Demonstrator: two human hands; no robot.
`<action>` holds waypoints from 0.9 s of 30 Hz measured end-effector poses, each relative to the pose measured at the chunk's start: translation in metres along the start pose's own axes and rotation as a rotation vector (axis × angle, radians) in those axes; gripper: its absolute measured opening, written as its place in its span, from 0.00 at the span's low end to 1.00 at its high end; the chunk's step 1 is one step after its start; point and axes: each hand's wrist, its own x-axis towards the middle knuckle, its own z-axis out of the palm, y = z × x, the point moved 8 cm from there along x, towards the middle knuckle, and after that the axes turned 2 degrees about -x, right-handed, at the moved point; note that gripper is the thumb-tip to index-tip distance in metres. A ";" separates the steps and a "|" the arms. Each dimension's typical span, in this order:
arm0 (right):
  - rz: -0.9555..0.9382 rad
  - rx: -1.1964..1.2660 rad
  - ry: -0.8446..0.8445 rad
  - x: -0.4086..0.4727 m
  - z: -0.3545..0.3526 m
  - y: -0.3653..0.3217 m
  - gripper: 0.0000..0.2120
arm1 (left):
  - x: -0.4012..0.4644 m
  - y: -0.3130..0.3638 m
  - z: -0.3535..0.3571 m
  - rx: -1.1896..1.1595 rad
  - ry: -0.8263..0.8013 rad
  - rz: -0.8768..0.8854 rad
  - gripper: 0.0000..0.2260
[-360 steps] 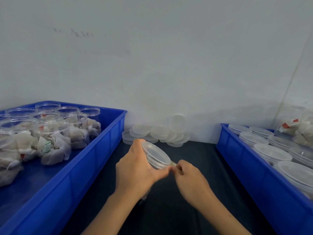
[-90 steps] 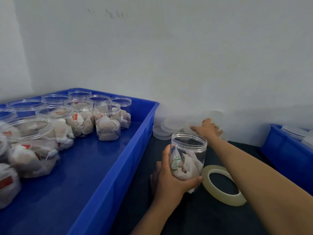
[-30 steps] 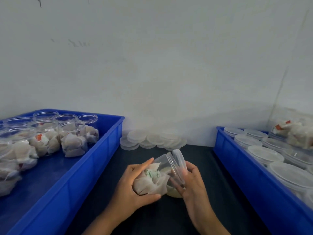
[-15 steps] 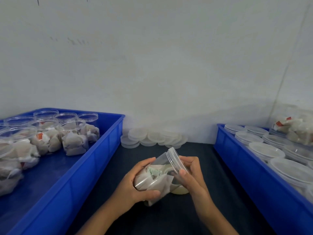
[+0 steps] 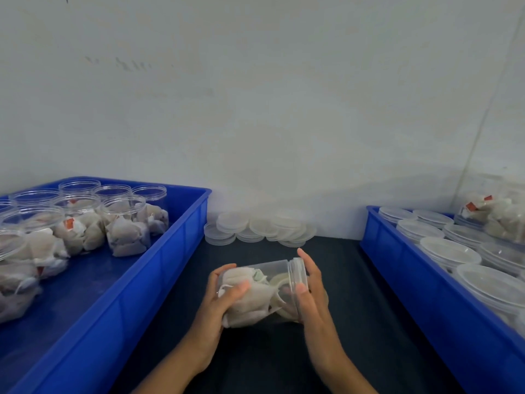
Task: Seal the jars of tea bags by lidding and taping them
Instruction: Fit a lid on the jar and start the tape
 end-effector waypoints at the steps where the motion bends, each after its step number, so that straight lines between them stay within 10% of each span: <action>1: -0.024 -0.017 0.007 0.000 0.002 -0.002 0.29 | 0.000 0.000 0.000 -0.015 -0.004 -0.019 0.32; 19: -0.381 -0.312 -0.034 -0.001 0.003 -0.029 0.28 | 0.010 0.002 -0.005 0.142 -0.105 -0.323 0.21; 27: -0.255 -0.237 -0.010 0.001 0.010 -0.024 0.26 | 0.006 0.005 -0.004 0.114 -0.028 -0.215 0.22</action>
